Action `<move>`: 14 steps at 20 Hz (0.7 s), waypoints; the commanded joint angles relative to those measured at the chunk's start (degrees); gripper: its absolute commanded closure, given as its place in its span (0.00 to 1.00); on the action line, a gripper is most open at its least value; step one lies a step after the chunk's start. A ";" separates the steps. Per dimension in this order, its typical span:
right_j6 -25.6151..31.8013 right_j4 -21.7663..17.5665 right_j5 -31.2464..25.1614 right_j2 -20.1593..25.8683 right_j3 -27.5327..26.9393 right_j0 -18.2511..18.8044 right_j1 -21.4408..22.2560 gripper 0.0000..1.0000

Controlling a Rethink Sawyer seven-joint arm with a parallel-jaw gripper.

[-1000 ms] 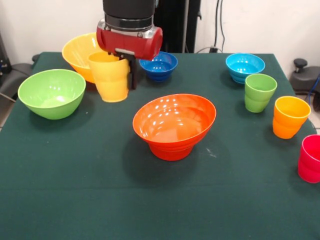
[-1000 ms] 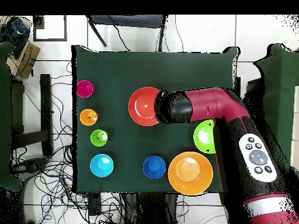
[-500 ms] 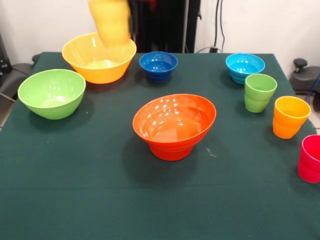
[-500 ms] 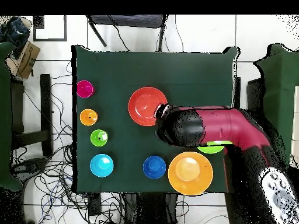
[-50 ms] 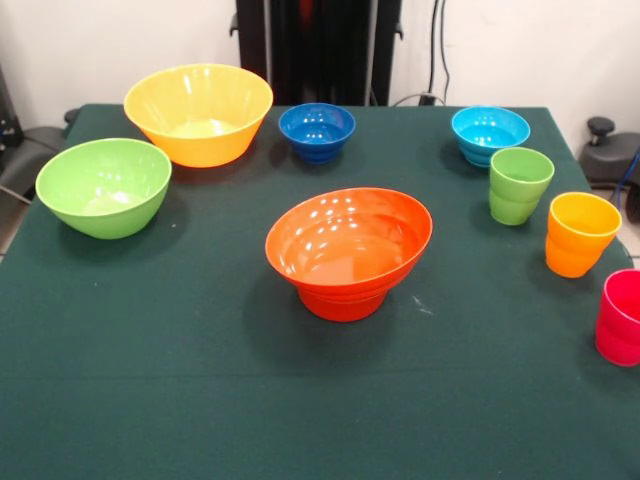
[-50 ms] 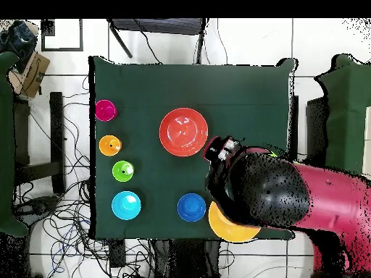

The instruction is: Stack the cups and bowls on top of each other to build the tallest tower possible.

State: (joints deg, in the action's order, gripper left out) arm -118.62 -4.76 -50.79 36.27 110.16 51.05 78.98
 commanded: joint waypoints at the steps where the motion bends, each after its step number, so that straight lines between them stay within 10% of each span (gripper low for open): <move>1: 23.45 6.13 -8.25 2.30 3.36 -1.44 9.26 1.00; 14: 15.89 3.36 -19.76 3.04 -12.54 -6.68 6.67 1.00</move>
State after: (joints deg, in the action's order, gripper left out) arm -111.64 1.37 -62.92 36.42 102.29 47.19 89.29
